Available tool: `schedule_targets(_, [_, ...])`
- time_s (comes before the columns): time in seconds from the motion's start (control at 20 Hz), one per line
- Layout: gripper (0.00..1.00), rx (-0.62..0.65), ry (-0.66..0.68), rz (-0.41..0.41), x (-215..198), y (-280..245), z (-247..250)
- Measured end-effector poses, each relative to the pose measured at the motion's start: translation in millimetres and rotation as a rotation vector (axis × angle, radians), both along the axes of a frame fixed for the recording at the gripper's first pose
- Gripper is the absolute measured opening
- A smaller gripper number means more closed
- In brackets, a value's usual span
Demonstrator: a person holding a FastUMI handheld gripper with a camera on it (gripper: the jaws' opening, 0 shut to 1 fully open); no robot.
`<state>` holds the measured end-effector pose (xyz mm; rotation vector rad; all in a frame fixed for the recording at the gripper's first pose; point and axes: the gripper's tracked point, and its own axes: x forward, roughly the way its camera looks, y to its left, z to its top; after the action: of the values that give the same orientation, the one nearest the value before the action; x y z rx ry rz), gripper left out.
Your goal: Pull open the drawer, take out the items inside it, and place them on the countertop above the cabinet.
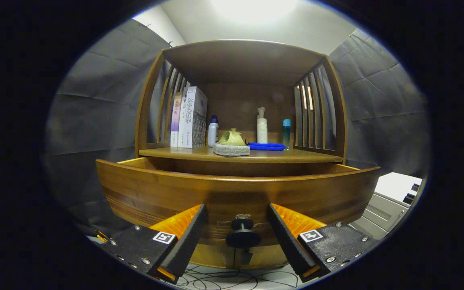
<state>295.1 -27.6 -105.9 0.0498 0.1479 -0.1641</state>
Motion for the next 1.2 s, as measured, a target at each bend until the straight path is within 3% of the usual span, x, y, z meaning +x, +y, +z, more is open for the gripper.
schedule_targets(1.2, [0.95, -0.004, -0.008, 0.038, 101, -23, -6])
